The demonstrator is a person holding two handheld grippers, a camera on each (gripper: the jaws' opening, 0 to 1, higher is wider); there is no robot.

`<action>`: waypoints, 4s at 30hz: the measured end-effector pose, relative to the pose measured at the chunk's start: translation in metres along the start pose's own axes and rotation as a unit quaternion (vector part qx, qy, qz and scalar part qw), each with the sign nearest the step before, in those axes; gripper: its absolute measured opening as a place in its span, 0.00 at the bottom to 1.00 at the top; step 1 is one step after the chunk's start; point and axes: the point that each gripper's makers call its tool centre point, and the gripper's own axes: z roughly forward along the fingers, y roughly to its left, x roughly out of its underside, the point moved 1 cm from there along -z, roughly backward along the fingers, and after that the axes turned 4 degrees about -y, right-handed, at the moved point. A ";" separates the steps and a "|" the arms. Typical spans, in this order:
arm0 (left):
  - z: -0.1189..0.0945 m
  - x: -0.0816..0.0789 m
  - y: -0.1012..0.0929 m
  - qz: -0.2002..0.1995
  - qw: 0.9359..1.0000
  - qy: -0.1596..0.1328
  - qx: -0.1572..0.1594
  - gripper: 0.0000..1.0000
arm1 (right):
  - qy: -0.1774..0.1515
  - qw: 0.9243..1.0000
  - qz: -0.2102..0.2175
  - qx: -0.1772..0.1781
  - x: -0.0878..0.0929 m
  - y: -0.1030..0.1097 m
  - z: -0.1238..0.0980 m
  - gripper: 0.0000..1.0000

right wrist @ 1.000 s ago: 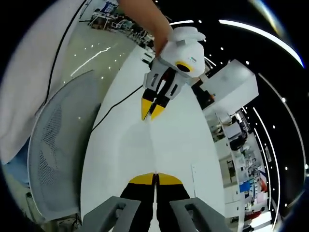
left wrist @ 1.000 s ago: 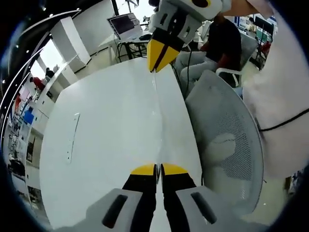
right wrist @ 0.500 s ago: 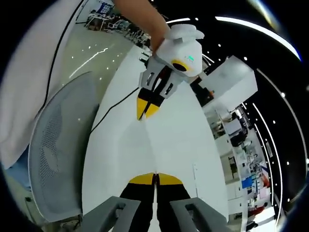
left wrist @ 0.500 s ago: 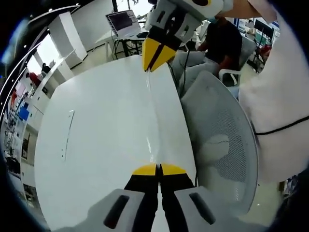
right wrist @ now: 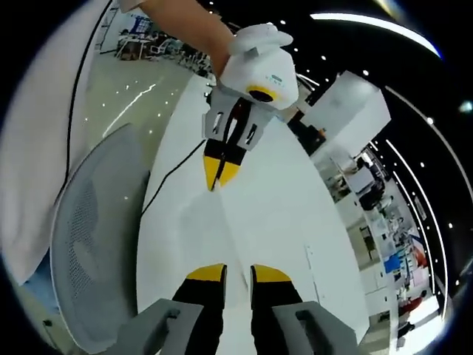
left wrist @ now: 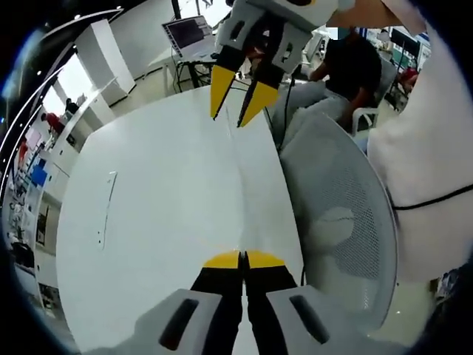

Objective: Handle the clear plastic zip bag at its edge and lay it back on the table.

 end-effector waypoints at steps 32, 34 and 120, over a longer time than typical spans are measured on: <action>-0.026 -0.010 0.002 0.010 0.999 0.044 -0.002 0.00 | -0.065 0.997 0.011 -0.050 -0.081 0.002 0.048 0.12; -0.027 -0.010 0.003 0.012 0.999 0.045 -0.005 0.00 | -0.066 0.996 0.009 -0.054 -0.083 0.002 0.050 0.11; -0.030 0.001 0.011 0.028 0.998 0.053 -0.022 0.00 | 0.050 0.997 -0.014 -0.062 -0.054 0.002 0.061 0.00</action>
